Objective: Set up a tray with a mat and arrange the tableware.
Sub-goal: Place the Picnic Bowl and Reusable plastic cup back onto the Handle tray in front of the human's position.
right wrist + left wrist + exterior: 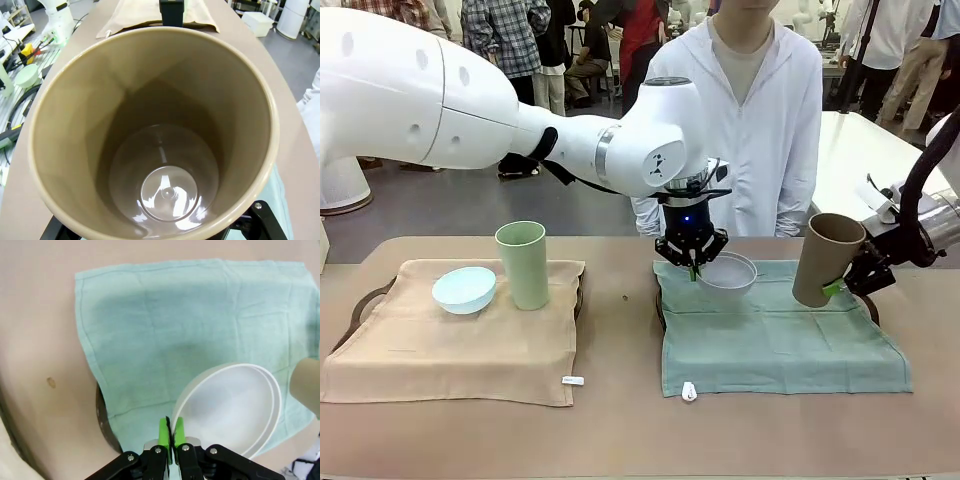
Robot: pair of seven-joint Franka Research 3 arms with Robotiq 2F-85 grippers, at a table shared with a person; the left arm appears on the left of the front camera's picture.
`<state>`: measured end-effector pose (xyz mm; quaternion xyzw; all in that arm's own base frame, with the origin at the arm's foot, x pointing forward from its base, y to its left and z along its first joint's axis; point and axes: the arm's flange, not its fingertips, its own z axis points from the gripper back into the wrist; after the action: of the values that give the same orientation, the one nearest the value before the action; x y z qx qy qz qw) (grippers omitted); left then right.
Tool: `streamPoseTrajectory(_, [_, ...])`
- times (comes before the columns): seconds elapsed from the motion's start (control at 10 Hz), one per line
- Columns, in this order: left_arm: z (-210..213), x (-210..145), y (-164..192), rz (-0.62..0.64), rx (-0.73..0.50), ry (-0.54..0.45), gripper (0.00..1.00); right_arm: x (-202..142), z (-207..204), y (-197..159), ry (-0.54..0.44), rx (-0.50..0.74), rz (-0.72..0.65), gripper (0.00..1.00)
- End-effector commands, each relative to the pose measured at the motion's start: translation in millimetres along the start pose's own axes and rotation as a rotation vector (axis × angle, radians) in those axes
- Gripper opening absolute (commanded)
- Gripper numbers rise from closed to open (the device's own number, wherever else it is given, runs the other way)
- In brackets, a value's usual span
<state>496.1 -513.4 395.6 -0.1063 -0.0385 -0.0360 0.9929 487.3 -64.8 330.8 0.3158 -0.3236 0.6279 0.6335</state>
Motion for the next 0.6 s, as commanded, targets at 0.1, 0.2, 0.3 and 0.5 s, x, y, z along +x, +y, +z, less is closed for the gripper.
streamPoseTrajectory(0.1, [-18.3,-2.0,5.2,-0.037,-0.032,-0.023,0.04,-16.9,-11.1,-14.6,-0.022,-0.018,0.019,0.81])
streamPoseTrajectory(0.2, [-21.7,-1.4,5.1,-0.039,-0.031,-0.022,0.04,-20.1,-14.3,-17.1,-0.021,-0.011,0.018,0.81])
streamPoseTrajectory(0.3, [-26.3,0.5,3.5,-0.042,-0.034,-0.024,0.04,-24.7,-15.7,-19.3,-0.022,-0.007,0.018,0.81])
streamPoseTrajectory(0.5, [-37.7,4.1,4.6,-0.037,-0.016,-0.003,0.04,-31.3,-19.6,-22.2,-0.021,-0.003,0.015,0.81])
